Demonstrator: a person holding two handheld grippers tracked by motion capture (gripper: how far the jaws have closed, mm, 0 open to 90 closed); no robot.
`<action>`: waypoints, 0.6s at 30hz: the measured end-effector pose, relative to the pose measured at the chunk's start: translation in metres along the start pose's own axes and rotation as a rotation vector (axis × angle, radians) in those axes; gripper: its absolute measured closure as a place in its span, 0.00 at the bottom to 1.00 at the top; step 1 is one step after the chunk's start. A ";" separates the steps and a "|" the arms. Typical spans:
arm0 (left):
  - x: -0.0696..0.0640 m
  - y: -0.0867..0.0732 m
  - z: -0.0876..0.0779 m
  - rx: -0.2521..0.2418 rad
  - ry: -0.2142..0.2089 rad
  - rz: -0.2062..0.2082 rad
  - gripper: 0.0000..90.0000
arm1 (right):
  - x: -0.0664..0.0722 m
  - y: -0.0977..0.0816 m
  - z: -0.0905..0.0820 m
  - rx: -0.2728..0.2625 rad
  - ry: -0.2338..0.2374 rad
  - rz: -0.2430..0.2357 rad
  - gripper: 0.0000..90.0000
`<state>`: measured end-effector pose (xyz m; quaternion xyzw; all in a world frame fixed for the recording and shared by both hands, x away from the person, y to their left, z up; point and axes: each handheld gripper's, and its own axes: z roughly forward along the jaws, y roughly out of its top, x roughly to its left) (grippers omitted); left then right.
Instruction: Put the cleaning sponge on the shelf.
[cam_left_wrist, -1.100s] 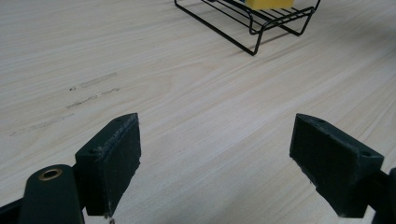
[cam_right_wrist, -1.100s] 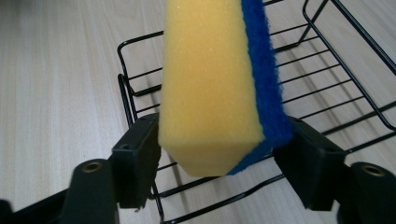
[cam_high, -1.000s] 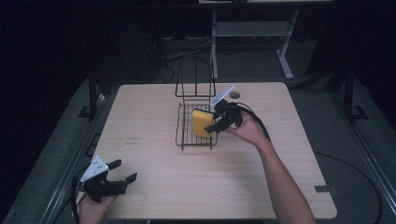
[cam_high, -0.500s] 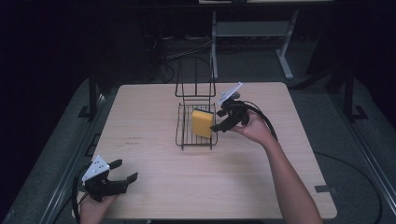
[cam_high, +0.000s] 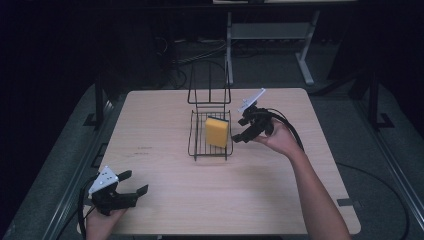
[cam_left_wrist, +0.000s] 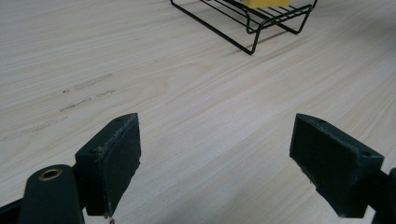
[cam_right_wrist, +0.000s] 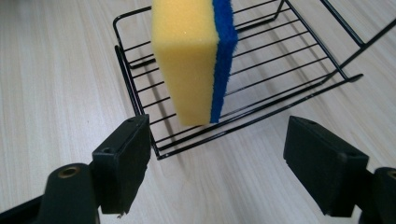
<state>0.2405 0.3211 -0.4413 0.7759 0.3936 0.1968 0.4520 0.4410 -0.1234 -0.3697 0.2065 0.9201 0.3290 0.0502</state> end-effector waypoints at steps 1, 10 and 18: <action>0.000 0.000 0.000 0.000 0.000 0.000 0.18 | 0.000 0.000 0.000 0.000 0.000 0.000 0.25; 0.000 0.000 -0.001 0.000 0.003 0.001 0.18 | -0.002 -0.006 -0.006 0.018 -0.007 0.010 0.24; -0.001 -0.001 -0.002 0.000 0.006 -0.001 0.18 | -0.004 -0.010 -0.008 0.032 -0.010 0.023 0.24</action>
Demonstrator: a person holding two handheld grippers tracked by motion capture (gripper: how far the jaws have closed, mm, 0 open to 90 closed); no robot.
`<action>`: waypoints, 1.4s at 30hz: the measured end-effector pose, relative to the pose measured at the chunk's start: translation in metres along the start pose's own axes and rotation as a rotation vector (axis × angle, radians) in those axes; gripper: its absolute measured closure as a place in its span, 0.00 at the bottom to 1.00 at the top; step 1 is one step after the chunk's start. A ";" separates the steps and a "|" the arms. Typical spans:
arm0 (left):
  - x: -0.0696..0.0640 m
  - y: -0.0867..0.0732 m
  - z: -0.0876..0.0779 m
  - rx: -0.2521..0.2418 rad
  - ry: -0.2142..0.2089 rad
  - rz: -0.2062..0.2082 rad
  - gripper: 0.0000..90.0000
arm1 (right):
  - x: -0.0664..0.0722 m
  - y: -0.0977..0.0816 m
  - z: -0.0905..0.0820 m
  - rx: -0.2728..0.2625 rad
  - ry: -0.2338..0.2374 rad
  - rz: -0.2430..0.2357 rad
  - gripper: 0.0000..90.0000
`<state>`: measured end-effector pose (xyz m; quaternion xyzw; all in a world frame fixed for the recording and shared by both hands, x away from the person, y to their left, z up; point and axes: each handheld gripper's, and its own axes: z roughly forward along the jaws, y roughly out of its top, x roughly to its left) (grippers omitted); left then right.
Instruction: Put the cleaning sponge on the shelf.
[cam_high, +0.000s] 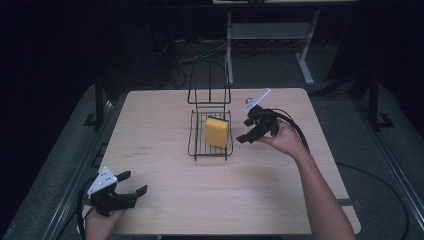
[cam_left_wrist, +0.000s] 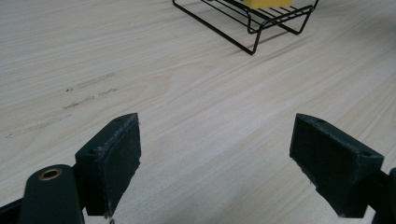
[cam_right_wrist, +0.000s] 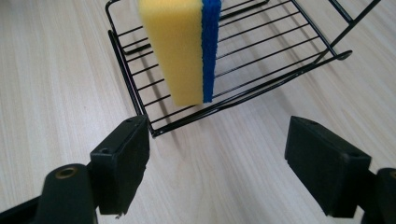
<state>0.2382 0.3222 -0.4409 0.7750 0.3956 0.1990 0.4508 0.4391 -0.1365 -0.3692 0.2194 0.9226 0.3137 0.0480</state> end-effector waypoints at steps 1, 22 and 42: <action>0.000 0.000 0.000 0.000 0.000 0.000 0.18 | 0.000 0.000 0.000 0.000 0.001 -0.001 0.24; -0.001 0.001 0.002 0.000 -0.007 0.006 0.18 | -0.004 -0.032 -0.005 0.006 -0.008 0.066 0.23; -0.002 0.001 0.002 0.001 -0.007 0.005 0.18 | -0.006 -0.057 -0.014 0.003 -0.021 0.110 0.23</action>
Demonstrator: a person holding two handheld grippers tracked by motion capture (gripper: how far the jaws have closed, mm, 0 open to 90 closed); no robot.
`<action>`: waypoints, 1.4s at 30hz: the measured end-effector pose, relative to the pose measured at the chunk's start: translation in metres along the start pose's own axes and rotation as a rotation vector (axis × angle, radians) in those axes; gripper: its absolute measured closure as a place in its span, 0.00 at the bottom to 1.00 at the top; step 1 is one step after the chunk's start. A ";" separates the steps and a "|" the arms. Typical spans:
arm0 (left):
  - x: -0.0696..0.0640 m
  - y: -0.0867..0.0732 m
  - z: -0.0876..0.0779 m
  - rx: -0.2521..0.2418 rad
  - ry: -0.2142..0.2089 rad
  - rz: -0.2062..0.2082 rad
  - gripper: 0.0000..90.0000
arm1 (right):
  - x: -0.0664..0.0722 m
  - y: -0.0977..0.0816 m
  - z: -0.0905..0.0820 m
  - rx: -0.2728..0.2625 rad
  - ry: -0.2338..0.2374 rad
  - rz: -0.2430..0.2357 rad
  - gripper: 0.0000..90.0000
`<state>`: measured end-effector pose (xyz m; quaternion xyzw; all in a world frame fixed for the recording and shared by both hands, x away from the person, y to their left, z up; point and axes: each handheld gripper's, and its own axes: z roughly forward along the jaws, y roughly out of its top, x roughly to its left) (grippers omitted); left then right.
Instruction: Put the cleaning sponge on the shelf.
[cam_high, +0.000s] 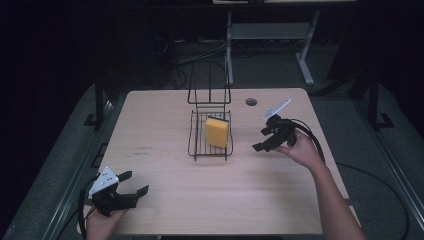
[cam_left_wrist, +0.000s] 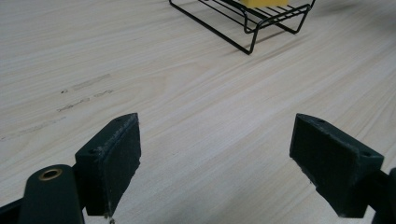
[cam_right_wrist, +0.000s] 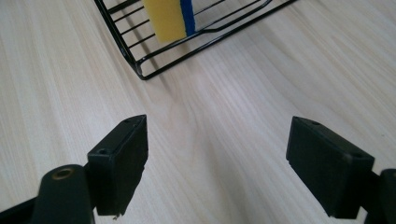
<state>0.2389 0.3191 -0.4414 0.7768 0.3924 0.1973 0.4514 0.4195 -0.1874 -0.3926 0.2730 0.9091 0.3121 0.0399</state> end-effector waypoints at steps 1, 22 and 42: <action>0.000 0.000 0.000 0.000 0.000 0.000 0.18 | 0.000 -0.002 0.000 0.002 0.001 0.009 0.23; 0.000 0.000 0.001 0.006 0.002 0.003 0.16 | -0.003 -0.031 -0.003 0.014 0.000 0.055 0.22; -0.001 0.000 0.001 0.010 0.004 0.003 0.16 | -0.001 -0.055 -0.008 0.013 -0.003 0.088 0.21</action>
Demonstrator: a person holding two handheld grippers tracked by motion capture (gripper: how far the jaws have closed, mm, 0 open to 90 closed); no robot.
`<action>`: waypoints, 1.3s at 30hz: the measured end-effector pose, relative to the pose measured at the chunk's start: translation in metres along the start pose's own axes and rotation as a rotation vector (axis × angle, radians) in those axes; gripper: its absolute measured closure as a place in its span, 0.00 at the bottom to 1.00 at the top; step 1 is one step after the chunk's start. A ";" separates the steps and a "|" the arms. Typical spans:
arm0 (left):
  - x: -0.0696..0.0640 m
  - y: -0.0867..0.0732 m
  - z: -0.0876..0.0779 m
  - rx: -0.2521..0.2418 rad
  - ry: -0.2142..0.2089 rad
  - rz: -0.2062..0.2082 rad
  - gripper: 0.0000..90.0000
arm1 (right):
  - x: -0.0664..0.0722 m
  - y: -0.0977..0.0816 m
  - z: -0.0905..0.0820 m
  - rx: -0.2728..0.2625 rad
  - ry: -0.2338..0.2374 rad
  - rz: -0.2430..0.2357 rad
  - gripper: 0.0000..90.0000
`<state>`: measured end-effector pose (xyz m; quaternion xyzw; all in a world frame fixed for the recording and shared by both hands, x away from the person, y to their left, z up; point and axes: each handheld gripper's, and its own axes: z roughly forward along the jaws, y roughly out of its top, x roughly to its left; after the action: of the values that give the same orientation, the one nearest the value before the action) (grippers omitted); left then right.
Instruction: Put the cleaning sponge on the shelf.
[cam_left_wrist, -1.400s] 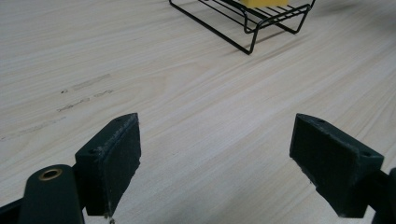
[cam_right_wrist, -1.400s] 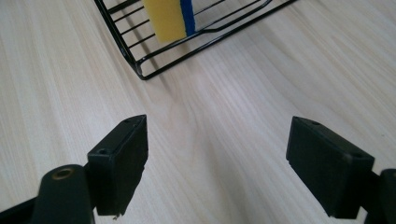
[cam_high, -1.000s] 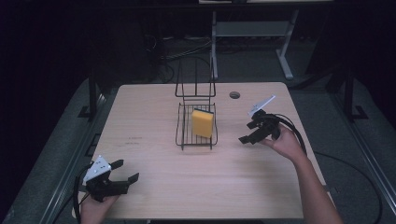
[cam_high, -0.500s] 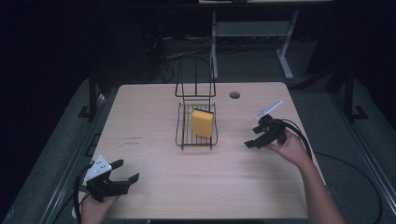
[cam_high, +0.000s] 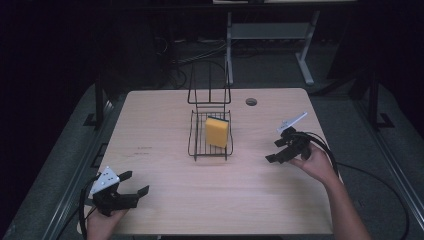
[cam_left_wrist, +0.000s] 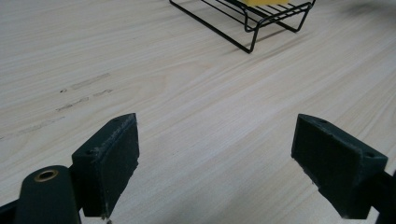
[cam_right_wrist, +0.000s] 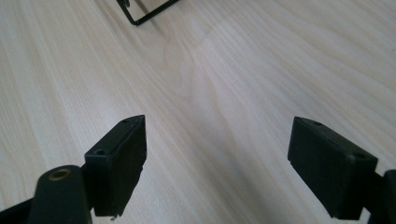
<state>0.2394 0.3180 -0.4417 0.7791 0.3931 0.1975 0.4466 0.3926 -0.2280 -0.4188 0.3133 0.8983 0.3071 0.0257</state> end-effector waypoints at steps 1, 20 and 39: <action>0.000 0.000 0.000 0.000 0.000 0.000 0.16 | 0.000 0.000 0.000 0.000 0.000 0.000 0.21; 0.000 0.000 0.000 0.000 0.002 0.000 0.16 | 0.005 -0.019 -0.004 -0.002 -0.003 0.015 0.20; 0.000 0.000 0.001 -0.001 0.001 -0.001 0.16 | 0.007 -0.043 -0.005 0.010 -0.010 0.037 0.20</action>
<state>0.2402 0.3173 -0.4420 0.7786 0.3937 0.1979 0.4467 0.3621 -0.2528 -0.4385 0.3314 0.8937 0.3015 0.0231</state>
